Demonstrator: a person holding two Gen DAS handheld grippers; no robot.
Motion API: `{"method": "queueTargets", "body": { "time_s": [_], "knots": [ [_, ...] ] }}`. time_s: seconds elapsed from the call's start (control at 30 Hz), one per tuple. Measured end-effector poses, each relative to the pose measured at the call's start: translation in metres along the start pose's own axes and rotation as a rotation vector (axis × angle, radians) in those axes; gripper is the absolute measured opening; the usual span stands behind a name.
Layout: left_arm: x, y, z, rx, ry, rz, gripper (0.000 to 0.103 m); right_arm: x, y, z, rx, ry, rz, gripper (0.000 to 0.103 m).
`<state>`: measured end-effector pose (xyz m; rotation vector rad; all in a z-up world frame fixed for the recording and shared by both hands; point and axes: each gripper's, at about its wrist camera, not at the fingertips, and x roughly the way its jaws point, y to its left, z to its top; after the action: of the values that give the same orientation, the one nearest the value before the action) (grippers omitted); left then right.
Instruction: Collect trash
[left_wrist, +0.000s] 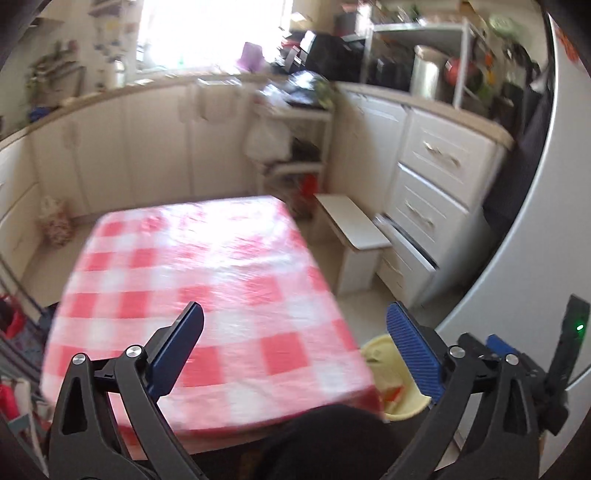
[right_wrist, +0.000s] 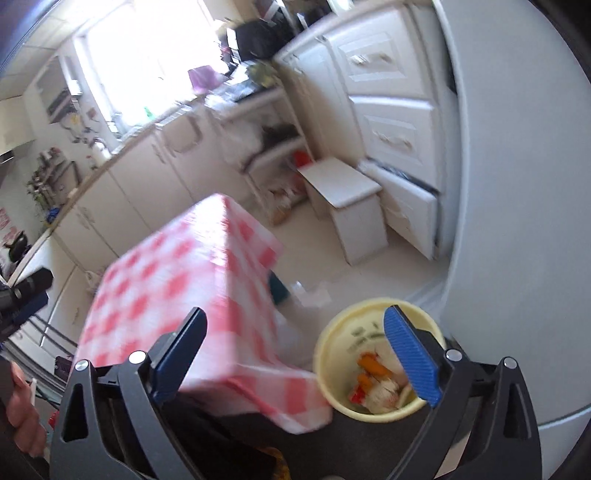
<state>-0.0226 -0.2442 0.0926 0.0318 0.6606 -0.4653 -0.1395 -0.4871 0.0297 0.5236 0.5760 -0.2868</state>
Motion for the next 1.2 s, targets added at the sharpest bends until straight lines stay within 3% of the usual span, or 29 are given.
{"method": "queueTargets", "body": {
  "time_s": [0.23,0.5,0.77,1.2],
  "knots": [
    [-0.062,0.081,-0.003,-0.077,-0.093,0.145,0.096,-0.033,0.117,-0.002,-0.166,-0.114,0.168,0.096],
    [-0.109,0.137,-0.015,-0.134,-0.171,0.24,0.096,-0.043,0.195,-0.026,-0.337,-0.122,0.221,0.096],
    [-0.119,0.148,-0.021,-0.145,-0.18,0.244,0.096,-0.053,0.209,-0.026,-0.375,-0.164,0.207,0.096],
    [-0.119,0.129,-0.021,-0.118,-0.186,0.249,0.096,-0.064,0.212,-0.033,-0.355,-0.175,0.207,0.096]
  ]
}}
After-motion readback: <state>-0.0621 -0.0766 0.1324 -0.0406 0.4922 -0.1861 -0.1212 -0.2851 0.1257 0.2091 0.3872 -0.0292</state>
